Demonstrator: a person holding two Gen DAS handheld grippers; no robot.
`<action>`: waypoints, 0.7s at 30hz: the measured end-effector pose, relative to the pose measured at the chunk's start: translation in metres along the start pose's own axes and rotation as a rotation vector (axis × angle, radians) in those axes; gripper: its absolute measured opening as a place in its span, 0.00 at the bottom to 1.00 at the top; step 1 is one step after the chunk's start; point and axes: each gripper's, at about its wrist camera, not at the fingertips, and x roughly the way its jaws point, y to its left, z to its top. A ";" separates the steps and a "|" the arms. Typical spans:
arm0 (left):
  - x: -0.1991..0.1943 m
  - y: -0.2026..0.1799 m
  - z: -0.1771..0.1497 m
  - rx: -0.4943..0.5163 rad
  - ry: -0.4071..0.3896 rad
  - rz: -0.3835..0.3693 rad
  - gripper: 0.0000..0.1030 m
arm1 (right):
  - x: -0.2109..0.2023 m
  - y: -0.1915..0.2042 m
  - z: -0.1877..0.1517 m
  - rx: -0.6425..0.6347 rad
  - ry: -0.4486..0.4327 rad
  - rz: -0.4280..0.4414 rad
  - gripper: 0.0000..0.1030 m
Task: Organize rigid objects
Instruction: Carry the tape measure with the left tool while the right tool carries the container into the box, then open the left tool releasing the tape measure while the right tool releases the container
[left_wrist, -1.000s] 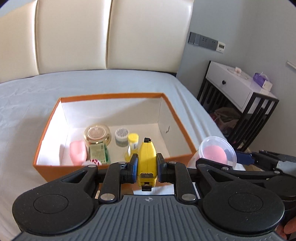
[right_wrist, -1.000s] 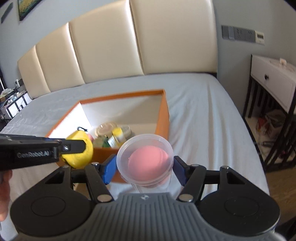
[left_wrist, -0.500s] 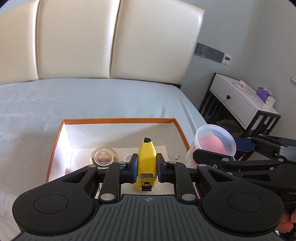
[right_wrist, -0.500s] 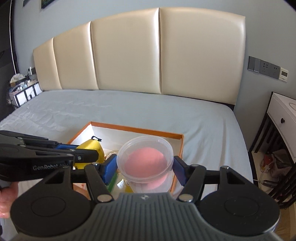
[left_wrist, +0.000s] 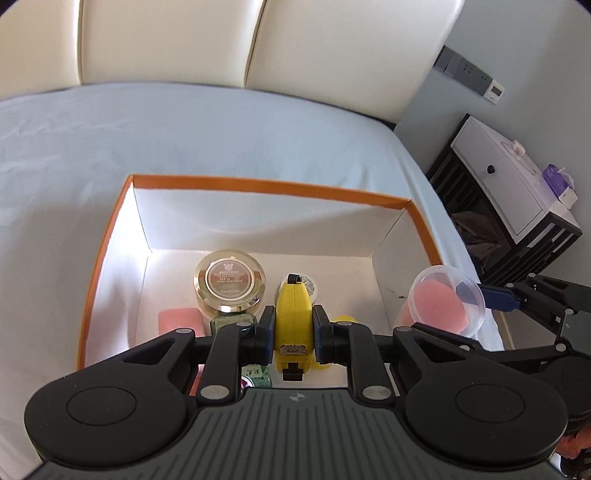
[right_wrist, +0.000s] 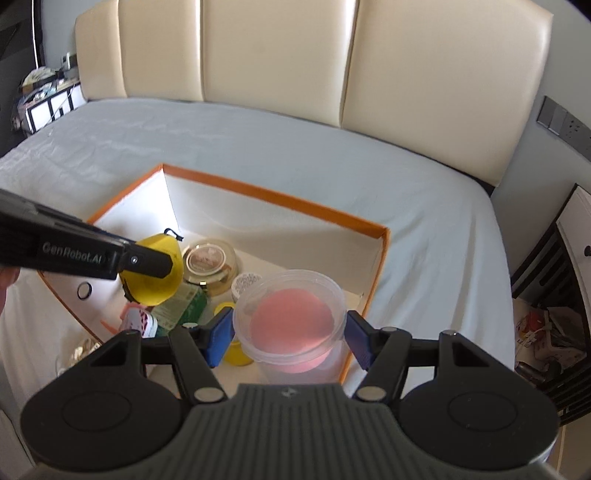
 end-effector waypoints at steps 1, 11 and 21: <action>0.005 0.001 0.001 -0.007 0.018 -0.003 0.21 | 0.005 -0.001 0.000 0.001 0.015 0.010 0.62; 0.042 0.010 0.000 -0.064 0.150 -0.036 0.21 | 0.045 0.011 0.005 -0.118 0.187 0.089 0.62; 0.067 0.010 -0.003 -0.078 0.248 -0.014 0.21 | 0.067 0.017 0.012 -0.178 0.305 0.146 0.63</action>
